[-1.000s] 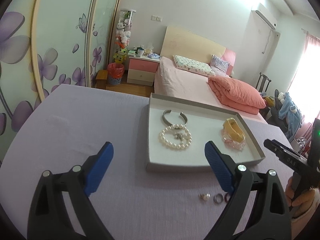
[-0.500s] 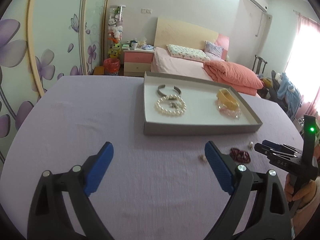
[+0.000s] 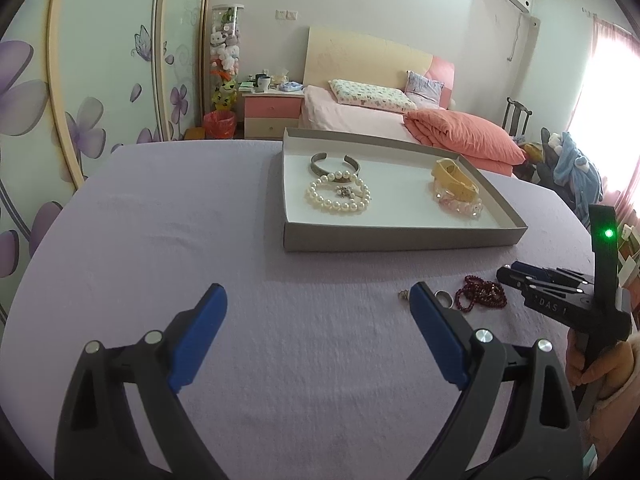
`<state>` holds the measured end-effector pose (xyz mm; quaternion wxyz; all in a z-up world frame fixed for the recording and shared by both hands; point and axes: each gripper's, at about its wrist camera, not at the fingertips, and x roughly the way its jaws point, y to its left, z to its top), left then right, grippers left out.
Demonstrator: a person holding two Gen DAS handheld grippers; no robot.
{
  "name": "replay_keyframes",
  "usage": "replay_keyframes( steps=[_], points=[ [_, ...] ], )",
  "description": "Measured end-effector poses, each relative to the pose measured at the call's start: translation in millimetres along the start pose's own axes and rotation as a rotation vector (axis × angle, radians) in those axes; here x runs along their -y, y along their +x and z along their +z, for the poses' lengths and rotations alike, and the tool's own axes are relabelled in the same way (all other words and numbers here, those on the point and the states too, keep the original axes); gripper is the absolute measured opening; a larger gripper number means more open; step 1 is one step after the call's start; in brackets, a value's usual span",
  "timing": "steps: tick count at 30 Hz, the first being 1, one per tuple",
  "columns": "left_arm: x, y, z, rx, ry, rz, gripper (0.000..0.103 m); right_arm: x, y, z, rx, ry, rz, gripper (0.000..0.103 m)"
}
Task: Organize jewelry
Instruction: 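Grasp the pearl stud earring with the right tool, then grasp the other pearl earring with the left tool while the right tool holds its earring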
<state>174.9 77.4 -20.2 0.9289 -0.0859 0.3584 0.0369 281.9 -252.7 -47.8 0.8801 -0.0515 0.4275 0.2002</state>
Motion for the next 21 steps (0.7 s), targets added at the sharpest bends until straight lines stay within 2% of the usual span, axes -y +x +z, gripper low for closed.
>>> replay_keyframes(
  steps=[6,14,16,18,21],
  points=[
    [3.4,5.0,-3.4,-0.014,0.013,0.003,0.091,-0.8,0.6,2.1,-0.001,-0.001,-0.018,0.026],
    [9.9,9.5,-7.8,-0.026,0.038,0.008,0.091,-3.2,0.8,3.3,-0.002,-0.014,-0.031,0.025],
    [12.1,10.3,-8.6,-0.029,0.046,0.010,0.091,-4.8,0.9,3.9,-0.002,-0.019,-0.030,0.023],
    [13.7,10.6,-9.7,-0.032,0.053,0.010,0.090,-6.4,0.5,4.1,-0.002,-0.026,-0.029,0.014],
    [18.3,13.5,-11.3,-0.043,0.069,0.005,0.090,-5.2,0.0,3.3,-0.002,-0.018,-0.028,0.014]
  ],
)
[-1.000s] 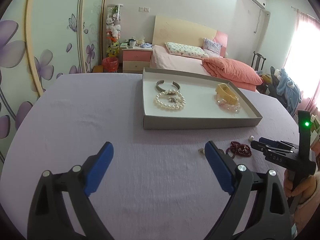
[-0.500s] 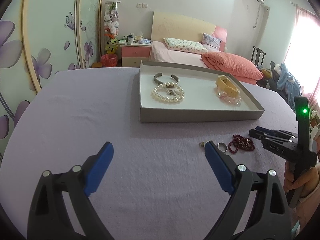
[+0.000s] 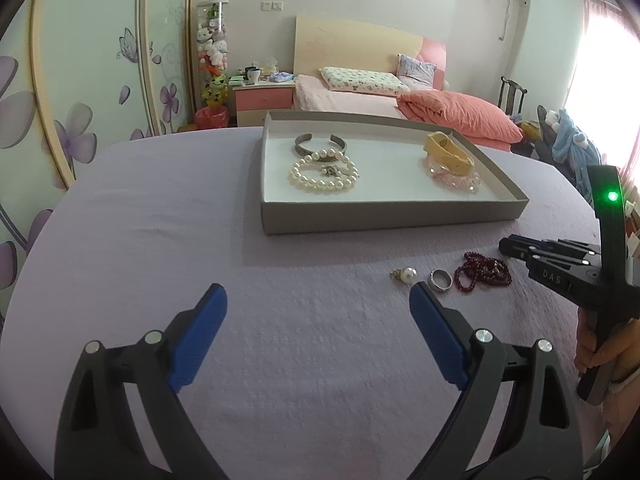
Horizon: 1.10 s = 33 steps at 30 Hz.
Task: Organize jewelry
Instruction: 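Grasp the other pearl earring with the left tool while the right tool holds its earring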
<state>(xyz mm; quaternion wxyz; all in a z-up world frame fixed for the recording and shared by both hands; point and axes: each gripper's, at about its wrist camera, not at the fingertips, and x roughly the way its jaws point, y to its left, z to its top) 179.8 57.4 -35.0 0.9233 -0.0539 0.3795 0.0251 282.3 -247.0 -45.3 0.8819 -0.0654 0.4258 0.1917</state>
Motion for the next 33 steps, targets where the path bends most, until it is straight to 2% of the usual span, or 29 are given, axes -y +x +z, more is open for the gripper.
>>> replay_keyframes(
  steps=[7,13,21,24,29,31,33],
  points=[
    [21.7,11.8,-1.8,-0.025,0.065,-0.016,0.090,20.5,-3.9,-3.3,0.001,0.072,-0.002,0.014],
    [50.4,32.4,-1.2,-0.059,0.120,-0.023,0.069,37.3,-5.9,-5.5,0.007,0.108,-0.006,0.014],
    [66.6,54.9,3.0,-0.115,0.119,-0.033,0.041,44.1,-6.2,-4.6,0.013,0.122,0.012,0.014],
    [69.2,59.1,5.2,-0.120,0.112,-0.030,0.036,46.0,-6.2,-4.0,0.014,0.127,0.019,0.014],
    [71.5,60.6,8.0,-0.121,0.112,-0.023,0.034,47.7,-5.0,-3.9,0.010,0.132,0.025,0.014],
    [73.0,61.3,9.4,-0.120,0.110,-0.023,0.028,48.9,-5.6,-3.8,0.010,0.132,0.025,0.014],
    [74.2,62.0,10.5,-0.121,0.108,-0.014,0.017,49.0,-5.6,-3.7,0.010,0.132,0.025,0.014]
  ],
)
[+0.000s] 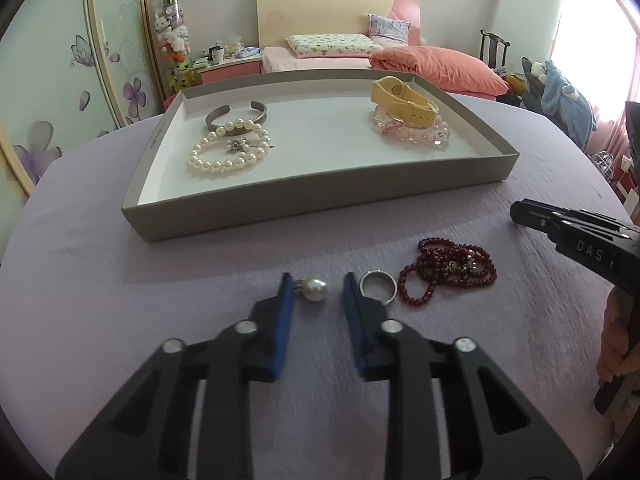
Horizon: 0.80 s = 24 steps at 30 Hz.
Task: Organize jewelry
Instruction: 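Grasp the other pearl earring with the left tool while the right tool holds its earring, then carry both earrings over the grey tray while the right tool releases its earring inside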
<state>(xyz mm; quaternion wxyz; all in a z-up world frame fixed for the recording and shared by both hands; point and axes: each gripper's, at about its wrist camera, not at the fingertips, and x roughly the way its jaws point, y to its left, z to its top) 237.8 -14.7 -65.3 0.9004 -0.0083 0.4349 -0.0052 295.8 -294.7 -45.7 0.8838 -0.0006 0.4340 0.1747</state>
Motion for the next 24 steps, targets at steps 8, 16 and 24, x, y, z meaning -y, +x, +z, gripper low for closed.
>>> replay_keyframes(
  steps=[8,16,24],
  points=[
    [-7.9,-3.2,-3.1,0.001,-0.011,-0.001,0.016,-2.2,-3.5,1.1,0.009,-0.002,0.004,0.014],
    [-36.7,-27.0,-3.1,0.050,-0.065,0.017,0.016,-14.3,-16.0,3.7,0.037,-0.023,0.026,0.014],
    [-56.2,-66.2,5.6,0.159,-0.129,0.004,0.016,-37.1,-36.3,7.9,0.086,-0.063,0.065,0.014]
  ],
)
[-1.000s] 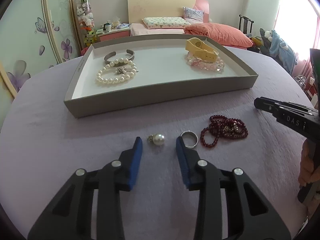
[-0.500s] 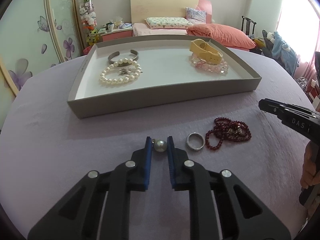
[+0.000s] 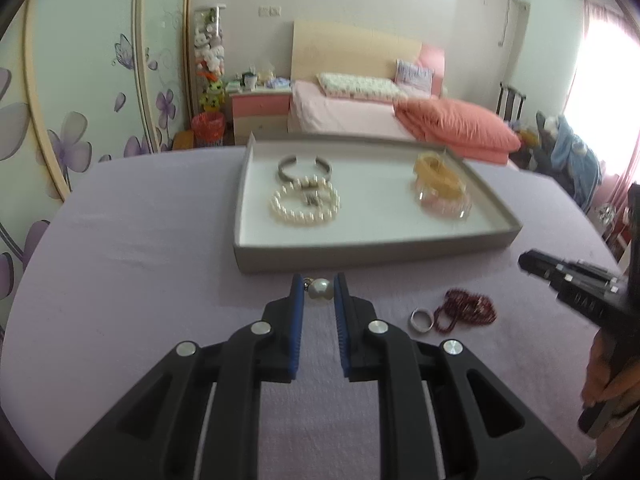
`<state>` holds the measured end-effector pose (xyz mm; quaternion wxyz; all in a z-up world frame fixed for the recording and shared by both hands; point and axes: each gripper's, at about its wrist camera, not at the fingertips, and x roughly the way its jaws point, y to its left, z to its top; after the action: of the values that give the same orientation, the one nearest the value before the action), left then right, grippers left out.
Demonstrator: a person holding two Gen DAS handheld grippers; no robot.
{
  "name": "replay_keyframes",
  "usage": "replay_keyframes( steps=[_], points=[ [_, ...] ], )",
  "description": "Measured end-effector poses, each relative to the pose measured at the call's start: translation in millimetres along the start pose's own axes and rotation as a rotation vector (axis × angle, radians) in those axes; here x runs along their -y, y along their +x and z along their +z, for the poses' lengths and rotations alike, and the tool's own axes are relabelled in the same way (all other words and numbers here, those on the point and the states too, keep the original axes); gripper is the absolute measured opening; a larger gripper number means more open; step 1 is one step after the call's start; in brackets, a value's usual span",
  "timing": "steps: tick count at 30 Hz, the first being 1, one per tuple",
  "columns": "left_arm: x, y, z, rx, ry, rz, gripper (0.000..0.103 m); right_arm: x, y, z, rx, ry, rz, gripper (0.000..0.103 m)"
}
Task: Organize jewelry
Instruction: 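Carry both earrings over the grey tray while the right tool releases its earring inside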
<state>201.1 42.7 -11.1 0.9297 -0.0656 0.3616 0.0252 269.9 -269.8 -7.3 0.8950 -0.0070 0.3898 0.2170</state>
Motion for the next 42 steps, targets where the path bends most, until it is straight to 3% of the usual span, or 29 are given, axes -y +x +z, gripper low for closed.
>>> replay_keyframes(
  steps=[9,22,26,33,42],
  points=[
    [1.3,-23.2,6.7,0.092,-0.048,-0.060,0.016,-19.8,-20.4,6.9,0.079,-0.041,0.024,0.014],
    [-0.4,-11.8,9.4,0.081,-0.071,-0.061,0.016,-22.1,-16.0,7.8,0.084,-0.064,0.010,0.014],
    [-1.8,-4.1,12.6,0.077,-0.084,-0.058,0.016,-13.1,-14.5,28.5,0.141,-0.021,-0.019,0.014],
    [-2.3,18.8,31.9,0.079,-0.101,-0.053,0.016,-14.6,34.5,65.7,0.106,0.001,-0.004,0.014],
    [-3.6,62.1,57.9,0.061,-0.115,-0.038,0.016,-19.5,84.4,70.9,0.042,-0.020,-0.012,0.014]
  ],
)
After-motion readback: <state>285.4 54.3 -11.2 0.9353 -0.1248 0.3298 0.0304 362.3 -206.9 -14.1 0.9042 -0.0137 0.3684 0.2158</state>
